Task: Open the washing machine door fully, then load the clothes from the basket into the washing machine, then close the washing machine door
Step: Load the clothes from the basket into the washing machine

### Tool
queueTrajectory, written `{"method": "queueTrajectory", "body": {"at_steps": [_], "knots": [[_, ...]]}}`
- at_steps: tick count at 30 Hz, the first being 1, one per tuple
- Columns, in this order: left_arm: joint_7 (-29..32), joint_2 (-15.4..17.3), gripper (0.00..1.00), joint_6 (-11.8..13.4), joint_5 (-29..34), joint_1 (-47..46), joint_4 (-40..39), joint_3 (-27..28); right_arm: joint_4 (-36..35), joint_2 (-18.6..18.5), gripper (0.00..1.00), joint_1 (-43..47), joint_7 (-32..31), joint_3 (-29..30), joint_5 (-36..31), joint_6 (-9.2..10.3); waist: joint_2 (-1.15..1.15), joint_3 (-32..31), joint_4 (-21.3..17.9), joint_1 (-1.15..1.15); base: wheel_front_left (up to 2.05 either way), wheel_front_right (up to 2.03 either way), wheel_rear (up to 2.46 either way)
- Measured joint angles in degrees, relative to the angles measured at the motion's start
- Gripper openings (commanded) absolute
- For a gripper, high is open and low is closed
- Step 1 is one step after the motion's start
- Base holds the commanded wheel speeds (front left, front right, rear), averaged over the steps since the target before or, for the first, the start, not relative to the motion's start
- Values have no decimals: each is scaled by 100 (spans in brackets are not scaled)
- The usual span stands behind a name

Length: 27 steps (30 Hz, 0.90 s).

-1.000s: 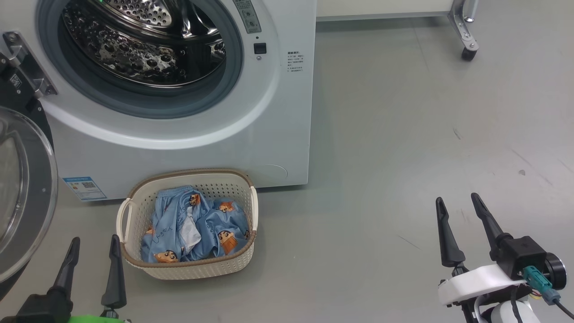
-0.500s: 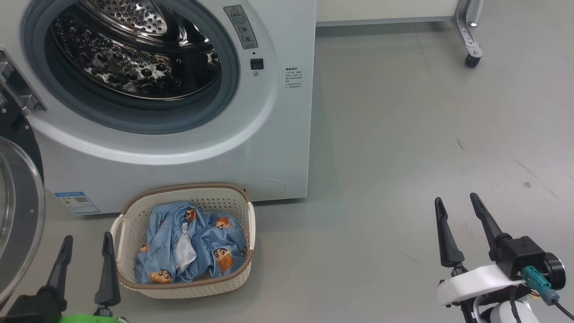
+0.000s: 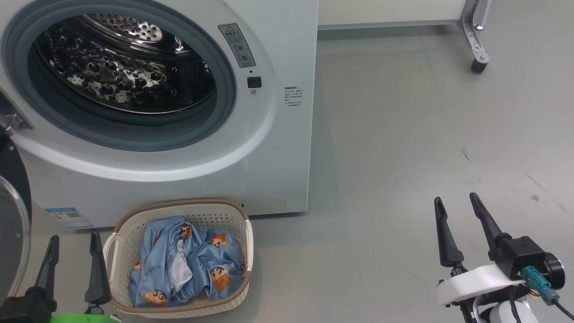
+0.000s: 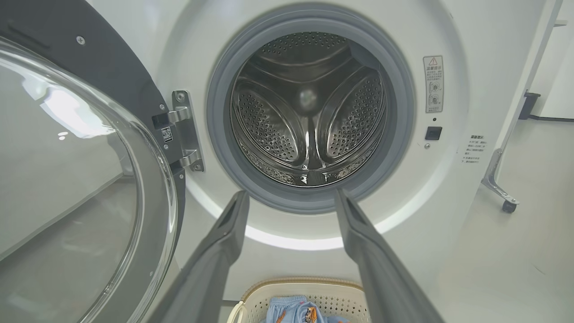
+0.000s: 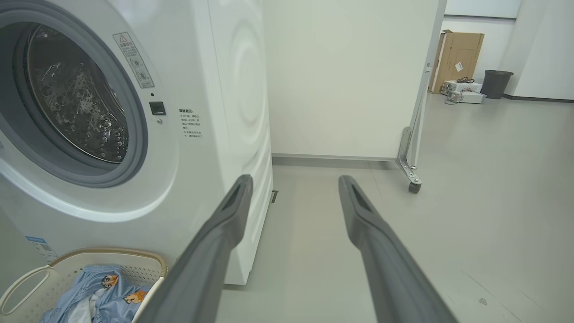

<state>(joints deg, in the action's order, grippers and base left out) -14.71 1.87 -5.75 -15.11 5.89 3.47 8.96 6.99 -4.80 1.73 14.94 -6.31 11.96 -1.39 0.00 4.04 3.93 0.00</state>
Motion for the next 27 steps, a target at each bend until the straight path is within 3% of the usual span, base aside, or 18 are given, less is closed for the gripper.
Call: {"method": "queueTrajectory", "body": {"at_steps": [27], "knots": [[0,0,100,33,-153,0,112,-344,115,97,100,-3,0,30,20,-34,0,31,17,0,18,-18,0]]}}
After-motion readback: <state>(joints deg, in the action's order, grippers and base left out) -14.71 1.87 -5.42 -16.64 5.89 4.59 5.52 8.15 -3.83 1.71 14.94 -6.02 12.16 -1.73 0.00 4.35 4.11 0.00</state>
